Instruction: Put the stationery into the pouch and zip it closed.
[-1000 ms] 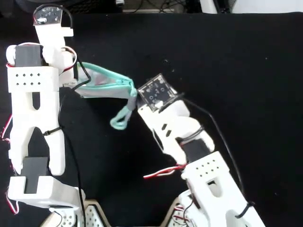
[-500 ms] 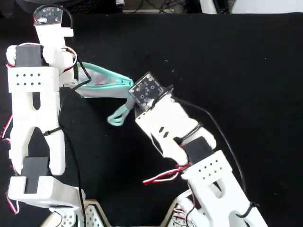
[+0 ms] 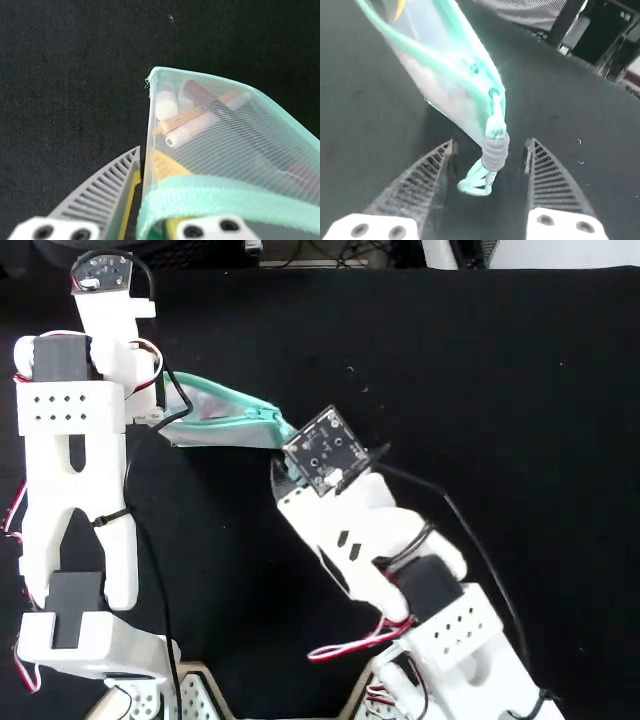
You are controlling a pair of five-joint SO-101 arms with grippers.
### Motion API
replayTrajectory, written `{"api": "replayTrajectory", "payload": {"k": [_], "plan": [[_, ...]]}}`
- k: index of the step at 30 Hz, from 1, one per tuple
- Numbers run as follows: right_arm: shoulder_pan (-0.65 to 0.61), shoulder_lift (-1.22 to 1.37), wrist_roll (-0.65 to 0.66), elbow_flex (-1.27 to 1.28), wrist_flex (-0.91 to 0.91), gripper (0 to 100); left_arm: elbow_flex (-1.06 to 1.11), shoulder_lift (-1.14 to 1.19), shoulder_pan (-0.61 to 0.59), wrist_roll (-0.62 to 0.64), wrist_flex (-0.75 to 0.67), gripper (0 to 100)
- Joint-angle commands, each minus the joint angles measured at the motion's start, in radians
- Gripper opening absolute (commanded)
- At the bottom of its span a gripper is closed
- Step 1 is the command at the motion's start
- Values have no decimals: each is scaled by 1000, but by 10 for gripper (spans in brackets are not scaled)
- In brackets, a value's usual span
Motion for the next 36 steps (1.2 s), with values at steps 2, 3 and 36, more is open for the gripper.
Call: {"api": "replayTrajectory", "payload": {"k": [2, 3, 36], "plan": [[-9, -15, -6, 102, -227, 220, 82, 60, -24, 0, -5, 30], [-8, -15, -6, 122, -256, 220, 82, 60, -24, 0, -5, 30], [60, 266, -5, 33, -419, 208, 82, 60, -24, 0, -5, 30]]}}
